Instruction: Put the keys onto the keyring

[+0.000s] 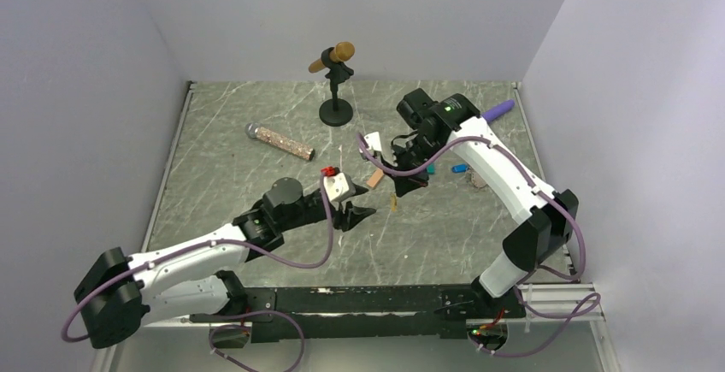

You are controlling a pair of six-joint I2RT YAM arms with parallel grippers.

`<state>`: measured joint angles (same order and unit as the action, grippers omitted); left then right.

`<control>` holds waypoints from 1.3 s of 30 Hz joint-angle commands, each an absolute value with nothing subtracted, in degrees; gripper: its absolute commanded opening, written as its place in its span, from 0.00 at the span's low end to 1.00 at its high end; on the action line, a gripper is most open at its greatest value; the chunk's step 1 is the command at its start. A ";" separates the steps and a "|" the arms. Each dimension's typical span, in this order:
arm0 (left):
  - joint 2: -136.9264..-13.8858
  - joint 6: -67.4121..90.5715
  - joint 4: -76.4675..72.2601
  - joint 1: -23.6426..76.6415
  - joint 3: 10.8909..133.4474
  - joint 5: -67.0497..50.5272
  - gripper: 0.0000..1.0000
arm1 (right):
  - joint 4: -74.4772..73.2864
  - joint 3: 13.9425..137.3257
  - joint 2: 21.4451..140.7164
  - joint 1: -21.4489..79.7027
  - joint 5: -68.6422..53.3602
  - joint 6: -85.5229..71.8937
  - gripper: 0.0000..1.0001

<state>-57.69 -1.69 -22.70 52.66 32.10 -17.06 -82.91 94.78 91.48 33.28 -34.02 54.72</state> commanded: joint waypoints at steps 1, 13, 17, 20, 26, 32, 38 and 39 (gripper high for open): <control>-61.49 1.20 -28.20 54.61 36.09 -14.06 0.54 | -85.53 98.80 92.59 34.61 -32.32 50.72 0.00; -65.35 -6.42 -26.05 59.76 39.66 -6.40 0.47 | -84.67 99.74 94.34 35.40 -35.47 49.77 0.00; -66.41 -7.27 -25.52 60.11 40.21 -6.17 0.46 | -84.90 100.31 94.69 35.50 -36.00 49.70 0.00; -66.84 -7.55 -25.20 60.20 40.35 -5.74 0.42 | -84.89 100.27 94.69 35.59 -36.58 49.82 0.00; -67.61 -8.89 -22.74 60.60 41.56 -4.55 0.38 | -84.84 100.42 94.64 35.56 -37.12 49.83 0.00; -67.60 -9.34 -22.26 60.56 41.92 -4.86 0.34 | -84.99 100.48 94.60 35.77 -37.77 49.92 0.00; -67.53 -8.57 -22.24 60.64 42.04 -5.60 0.31 | -84.96 100.17 94.46 35.94 -37.77 50.00 0.00; -67.71 -8.53 -22.12 60.64 42.17 -5.77 0.31 | -84.94 100.13 94.48 35.95 -37.79 50.02 0.00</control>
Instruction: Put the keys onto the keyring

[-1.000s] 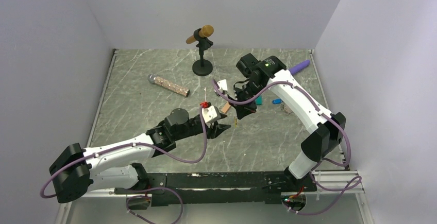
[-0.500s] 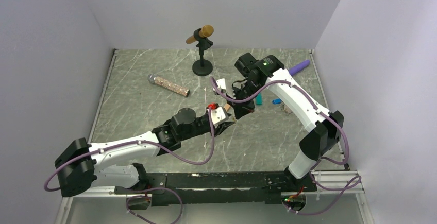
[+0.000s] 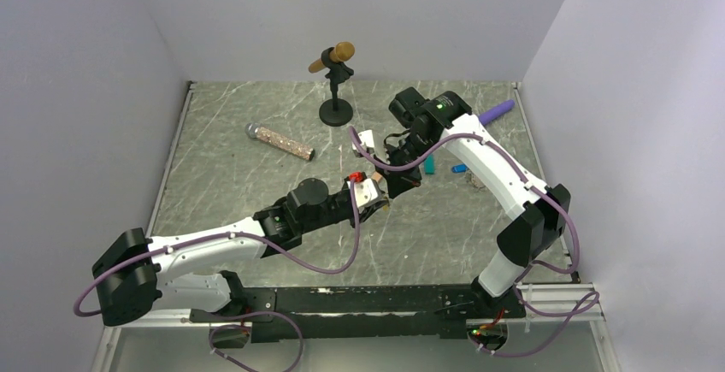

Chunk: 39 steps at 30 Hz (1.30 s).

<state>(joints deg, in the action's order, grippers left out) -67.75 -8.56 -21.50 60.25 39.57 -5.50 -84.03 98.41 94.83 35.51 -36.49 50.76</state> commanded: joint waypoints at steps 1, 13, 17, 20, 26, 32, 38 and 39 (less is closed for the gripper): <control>-67.75 -8.45 -21.96 60.69 42.26 -5.91 0.29 | -84.98 100.23 94.39 35.95 -37.84 50.01 0.00; -67.21 -6.38 -21.51 60.70 42.22 -5.80 0.00 | -84.82 99.59 92.98 35.99 -39.76 50.75 0.07; -64.04 -2.32 -27.62 60.60 37.77 -3.05 0.00 | -84.38 99.09 91.52 36.01 -41.77 51.42 0.27; -60.91 2.14 -33.74 60.56 33.87 -0.65 0.00 | -83.67 98.69 90.23 35.58 -42.90 51.81 0.31; -56.64 10.27 -54.09 60.57 23.10 3.60 0.00 | -81.37 98.23 87.83 32.78 -48.93 53.53 0.34; -60.73 13.01 -75.52 60.58 18.23 3.63 0.00 | -66.70 88.22 80.55 28.74 -60.69 55.45 0.40; -66.04 13.74 -82.72 60.56 21.00 1.12 0.00 | -56.66 83.74 77.92 27.84 -65.43 52.39 0.44; -66.48 13.79 -82.75 60.62 21.46 0.74 0.00 | -56.08 83.71 78.01 27.78 -66.67 52.23 0.44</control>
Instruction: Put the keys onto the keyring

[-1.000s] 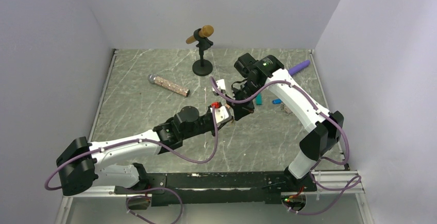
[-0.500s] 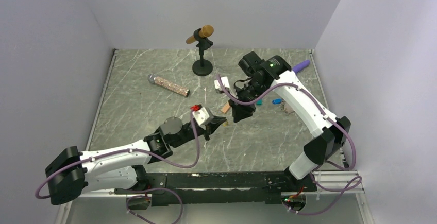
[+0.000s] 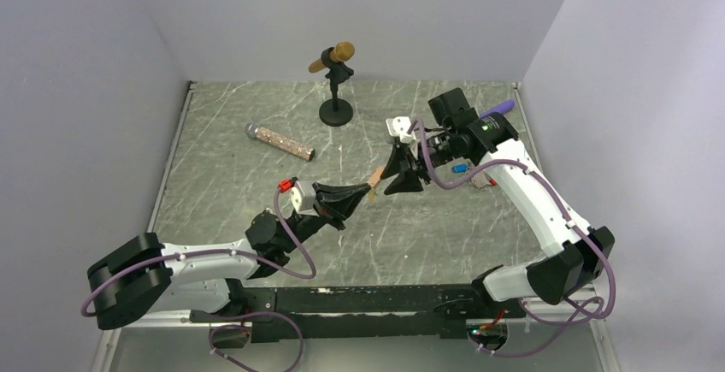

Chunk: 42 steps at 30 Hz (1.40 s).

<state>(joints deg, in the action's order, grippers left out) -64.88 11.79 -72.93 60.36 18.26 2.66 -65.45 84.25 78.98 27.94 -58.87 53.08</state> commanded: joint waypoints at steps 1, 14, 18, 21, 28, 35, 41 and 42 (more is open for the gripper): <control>-66.87 13.83 -82.77 60.56 21.86 0.55 0.00 | -55.50 83.63 77.92 27.74 -67.35 52.05 0.43; -68.25 14.16 -81.94 60.56 22.89 -0.65 0.00 | -54.19 82.65 76.89 27.77 -69.86 51.48 0.23; -67.71 13.81 -80.91 60.56 22.77 -0.17 0.00 | -54.92 82.97 76.61 27.70 -70.37 51.85 0.19; -67.42 13.56 -80.32 60.57 22.65 -0.16 0.00 | -55.39 82.97 76.50 27.72 -70.81 52.18 0.18; -66.57 13.11 -80.35 60.58 22.05 2.21 0.00 | -56.29 83.06 76.58 27.68 -70.59 52.67 0.18; -65.84 12.72 -79.92 60.56 21.67 2.87 0.00 | -56.29 83.14 76.40 27.55 -70.35 52.47 0.19; -66.24 13.00 -79.69 60.56 21.94 2.60 0.00 | -56.30 83.47 76.59 27.48 -71.29 52.47 0.20; -66.39 13.03 -79.70 60.56 21.91 2.55 0.00 | -56.42 83.64 76.68 27.44 -71.43 52.47 0.20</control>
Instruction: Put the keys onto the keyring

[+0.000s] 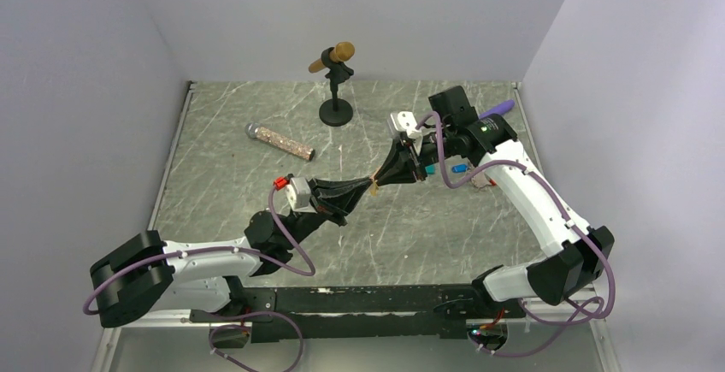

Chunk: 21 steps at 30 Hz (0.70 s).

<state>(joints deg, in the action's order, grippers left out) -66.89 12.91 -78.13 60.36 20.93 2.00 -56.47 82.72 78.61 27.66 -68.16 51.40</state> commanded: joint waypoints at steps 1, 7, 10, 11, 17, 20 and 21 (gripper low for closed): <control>-66.44 13.09 -79.64 60.58 21.91 2.55 0.00 | -56.49 83.81 76.79 27.49 -71.58 52.47 0.20; -66.53 13.44 -78.99 60.60 21.77 2.73 0.00 | -56.71 84.29 77.09 27.49 -71.86 52.67 0.20; -66.53 13.38 -78.36 60.57 21.92 2.43 0.00 | -56.14 84.14 76.92 27.39 -71.53 52.11 0.20; -66.58 13.42 -78.12 60.56 21.98 2.31 0.00 | -55.94 84.08 76.84 27.36 -71.51 51.99 0.20; -67.05 13.56 -77.51 60.56 22.15 1.59 0.00 | -55.90 84.20 76.68 27.00 -71.59 51.99 0.19; -67.13 13.63 -77.77 60.56 21.84 1.75 0.00 | -55.75 83.97 76.54 26.76 -71.80 51.86 0.19; -67.07 13.66 -77.72 60.56 21.73 1.76 0.00 | -55.68 83.90 76.44 26.79 -71.87 51.78 0.18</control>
<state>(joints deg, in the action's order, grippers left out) -67.00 12.99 -76.36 60.36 20.93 1.85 -56.47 82.72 78.63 27.14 -69.14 51.37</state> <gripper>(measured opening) 0.009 0.194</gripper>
